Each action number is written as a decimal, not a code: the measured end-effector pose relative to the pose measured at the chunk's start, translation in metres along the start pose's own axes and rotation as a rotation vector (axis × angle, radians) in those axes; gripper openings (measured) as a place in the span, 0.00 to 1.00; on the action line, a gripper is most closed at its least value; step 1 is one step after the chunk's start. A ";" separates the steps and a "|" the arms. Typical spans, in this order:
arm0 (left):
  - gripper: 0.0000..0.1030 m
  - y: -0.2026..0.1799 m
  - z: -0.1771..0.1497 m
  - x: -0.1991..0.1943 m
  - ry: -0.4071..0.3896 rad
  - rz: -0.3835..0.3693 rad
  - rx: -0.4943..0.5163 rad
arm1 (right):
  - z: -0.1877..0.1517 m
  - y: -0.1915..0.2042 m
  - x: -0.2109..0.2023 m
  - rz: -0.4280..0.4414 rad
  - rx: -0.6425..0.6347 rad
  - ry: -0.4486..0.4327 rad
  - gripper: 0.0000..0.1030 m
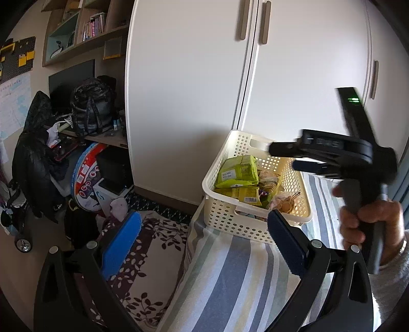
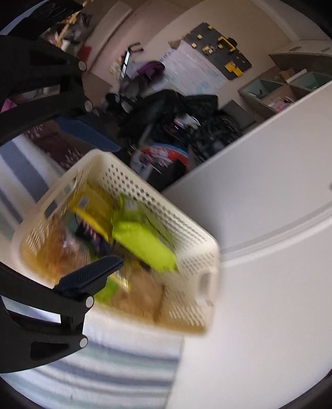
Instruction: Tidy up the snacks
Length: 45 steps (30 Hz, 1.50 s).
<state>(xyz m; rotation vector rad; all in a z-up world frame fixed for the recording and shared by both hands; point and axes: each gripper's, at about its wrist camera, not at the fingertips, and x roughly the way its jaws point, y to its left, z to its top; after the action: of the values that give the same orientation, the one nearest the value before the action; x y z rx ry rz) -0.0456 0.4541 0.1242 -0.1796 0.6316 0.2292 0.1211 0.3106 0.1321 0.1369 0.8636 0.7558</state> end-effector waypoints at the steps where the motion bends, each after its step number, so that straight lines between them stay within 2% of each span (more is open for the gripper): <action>1: 0.97 -0.003 0.000 0.000 -0.003 0.003 0.007 | -0.002 -0.002 -0.011 -0.022 0.000 -0.028 0.84; 7: 0.97 -0.023 0.001 -0.001 -0.006 0.007 0.046 | -0.017 -0.019 -0.058 -0.125 -0.001 -0.125 0.88; 13: 0.97 -0.043 0.001 -0.007 -0.032 0.055 0.094 | -0.036 -0.023 -0.094 -0.225 -0.056 -0.203 0.89; 15: 0.97 -0.049 0.001 -0.010 -0.039 0.068 0.106 | -0.044 -0.020 -0.105 -0.246 -0.082 -0.229 0.95; 20: 0.98 -0.060 0.003 -0.017 -0.068 0.129 0.128 | -0.060 -0.011 -0.126 -0.318 -0.134 -0.285 0.95; 26: 0.98 -0.068 0.005 -0.025 -0.102 0.215 0.148 | -0.076 0.000 -0.135 -0.418 -0.184 -0.312 0.95; 32: 0.98 -0.070 0.003 -0.031 -0.140 0.317 0.169 | -0.093 0.010 -0.152 -0.484 -0.212 -0.432 0.95; 40: 0.98 -0.065 0.000 -0.029 -0.120 0.315 0.153 | -0.110 0.012 -0.133 -0.484 -0.241 -0.351 0.95; 45: 0.98 -0.058 -0.004 -0.021 -0.091 0.328 0.133 | -0.113 0.020 -0.120 -0.434 -0.277 -0.286 0.95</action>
<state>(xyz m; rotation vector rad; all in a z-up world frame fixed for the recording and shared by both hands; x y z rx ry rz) -0.0493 0.3941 0.1389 0.0637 0.5811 0.5076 -0.0214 0.2270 0.1421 -0.1818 0.4839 0.4267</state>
